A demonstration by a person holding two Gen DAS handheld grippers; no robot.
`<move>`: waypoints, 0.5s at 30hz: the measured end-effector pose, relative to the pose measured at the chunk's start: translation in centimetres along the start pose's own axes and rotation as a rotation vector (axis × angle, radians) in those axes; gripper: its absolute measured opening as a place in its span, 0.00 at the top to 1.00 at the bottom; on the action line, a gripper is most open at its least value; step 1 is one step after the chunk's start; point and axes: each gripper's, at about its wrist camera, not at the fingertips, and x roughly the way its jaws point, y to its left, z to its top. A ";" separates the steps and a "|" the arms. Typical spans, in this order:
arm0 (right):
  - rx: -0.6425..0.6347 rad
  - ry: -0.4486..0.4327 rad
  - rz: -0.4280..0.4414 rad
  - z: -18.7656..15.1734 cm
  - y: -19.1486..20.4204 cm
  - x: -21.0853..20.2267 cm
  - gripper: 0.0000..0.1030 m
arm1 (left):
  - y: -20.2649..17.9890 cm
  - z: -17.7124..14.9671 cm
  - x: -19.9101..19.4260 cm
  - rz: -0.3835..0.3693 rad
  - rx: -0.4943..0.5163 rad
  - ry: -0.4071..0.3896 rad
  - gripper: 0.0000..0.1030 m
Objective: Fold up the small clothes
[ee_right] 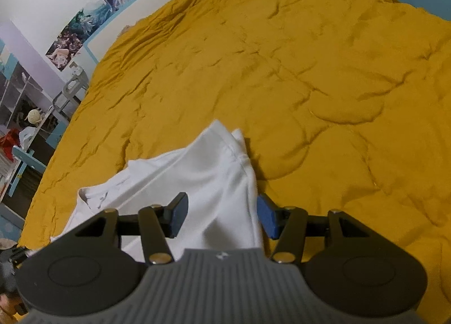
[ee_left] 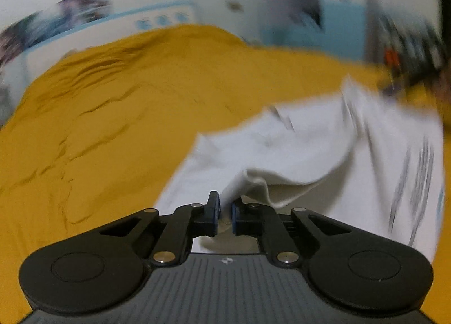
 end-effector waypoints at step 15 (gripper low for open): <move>-0.171 -0.030 -0.039 1.6 1.8 1.8 0.46 | 7.8 -1.4 5.9 0.016 -0.545 0.223 0.85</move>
